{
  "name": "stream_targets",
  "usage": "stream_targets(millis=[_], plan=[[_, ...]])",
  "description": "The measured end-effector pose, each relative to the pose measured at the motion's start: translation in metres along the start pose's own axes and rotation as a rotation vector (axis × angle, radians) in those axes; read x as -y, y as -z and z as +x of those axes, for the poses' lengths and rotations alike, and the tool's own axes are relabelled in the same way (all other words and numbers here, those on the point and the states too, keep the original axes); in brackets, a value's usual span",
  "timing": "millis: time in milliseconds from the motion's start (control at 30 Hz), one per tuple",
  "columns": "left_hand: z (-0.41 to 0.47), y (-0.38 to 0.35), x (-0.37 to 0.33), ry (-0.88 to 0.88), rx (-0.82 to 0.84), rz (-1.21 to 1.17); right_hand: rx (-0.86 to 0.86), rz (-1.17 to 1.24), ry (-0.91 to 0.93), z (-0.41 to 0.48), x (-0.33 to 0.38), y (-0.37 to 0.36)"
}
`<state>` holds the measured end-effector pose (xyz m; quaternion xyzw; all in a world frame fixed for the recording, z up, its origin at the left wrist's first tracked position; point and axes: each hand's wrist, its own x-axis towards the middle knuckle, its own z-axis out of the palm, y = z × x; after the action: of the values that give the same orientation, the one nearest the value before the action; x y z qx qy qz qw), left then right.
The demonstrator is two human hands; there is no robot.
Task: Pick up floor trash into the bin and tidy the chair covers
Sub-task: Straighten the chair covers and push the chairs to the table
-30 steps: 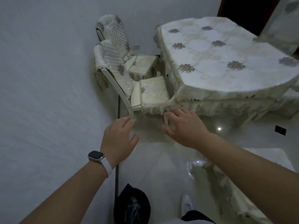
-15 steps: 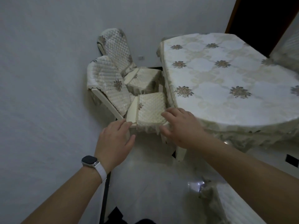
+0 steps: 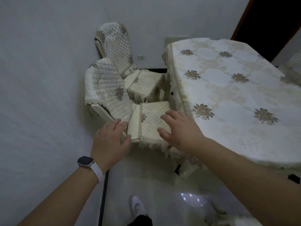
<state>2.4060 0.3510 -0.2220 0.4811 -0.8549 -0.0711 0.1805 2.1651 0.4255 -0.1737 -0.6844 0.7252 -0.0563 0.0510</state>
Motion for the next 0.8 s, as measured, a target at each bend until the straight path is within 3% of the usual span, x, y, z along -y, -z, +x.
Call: stream_targets(millis=[233,800], plan=[[0.082,0.022,0.082,0.021,-0.047,-0.030,-0.035,-0.024,0.028,0.101,0.052,0.004],[0.139,0.028,0.182,0.202,-0.102,0.015,0.014,-0.042,0.247,0.249,0.108,-0.020]])
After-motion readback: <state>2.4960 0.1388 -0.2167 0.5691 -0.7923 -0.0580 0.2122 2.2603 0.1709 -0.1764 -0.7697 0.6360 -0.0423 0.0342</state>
